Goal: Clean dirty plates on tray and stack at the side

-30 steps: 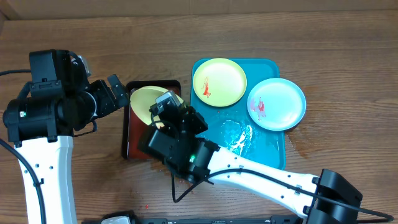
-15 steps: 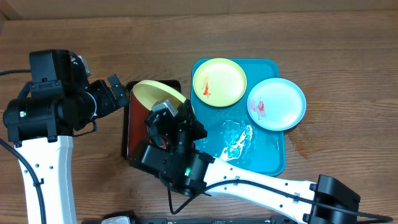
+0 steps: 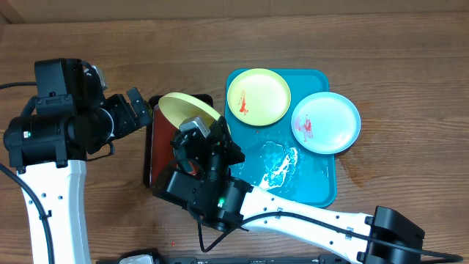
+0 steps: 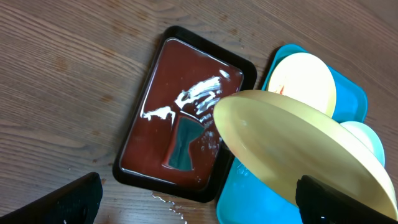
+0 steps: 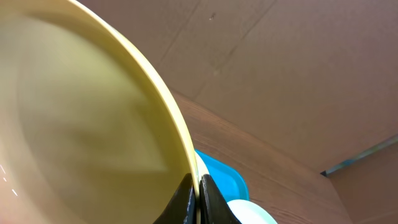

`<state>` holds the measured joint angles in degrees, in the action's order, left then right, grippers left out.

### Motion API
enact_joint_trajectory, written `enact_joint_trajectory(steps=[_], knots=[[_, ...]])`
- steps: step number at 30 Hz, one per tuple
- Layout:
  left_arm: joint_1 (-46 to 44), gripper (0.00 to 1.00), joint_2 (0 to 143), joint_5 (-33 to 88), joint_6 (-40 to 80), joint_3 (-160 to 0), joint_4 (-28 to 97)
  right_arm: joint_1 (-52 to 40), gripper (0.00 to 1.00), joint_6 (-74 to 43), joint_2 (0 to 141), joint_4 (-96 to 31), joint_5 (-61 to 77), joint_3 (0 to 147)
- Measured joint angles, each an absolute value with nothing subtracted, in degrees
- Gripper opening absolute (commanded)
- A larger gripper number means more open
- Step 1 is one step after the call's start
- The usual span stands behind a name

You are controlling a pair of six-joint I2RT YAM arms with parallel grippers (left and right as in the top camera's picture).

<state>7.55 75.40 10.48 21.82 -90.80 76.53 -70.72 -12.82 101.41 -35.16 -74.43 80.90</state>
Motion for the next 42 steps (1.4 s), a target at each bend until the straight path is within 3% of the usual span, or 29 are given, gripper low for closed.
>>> enact_joint_trajectory(steps=[9, 15, 22, 27, 36, 42], knots=[[7.6, 1.0, 75.4, 10.5, 21.8, -90.8, 76.5, -70.5, 0.04, -12.9, 101.4, -34.0, -73.4, 80.9], [7.6, 1.0, 75.4, 10.5, 21.8, -90.8, 76.5, -64.3, 0.04, -18.0, 101.4, -35.2, -55.8, 81.1], [7.6, 1.0, 75.4, 10.5, 21.8, -90.8, 76.5, -39.5, 0.04, -23.4, 100.0, -43.3, -15.5, 84.0], [7.6, 1.0, 75.4, 10.5, 21.8, -90.8, 76.5, -20.9, 0.04, -24.9, 92.9, -49.0, 1.0, 86.2], [7.6, 1.0, 75.4, 10.5, 21.8, -90.8, 76.6, 17.1, 0.04, -26.6, 89.2, -61.7, 5.2, 87.0], [7.6, 1.0, 75.4, 10.5, 21.8, -90.8, 76.5, 31.1, 0.04, -26.9, 92.0, -58.3, 4.0, 77.1]])
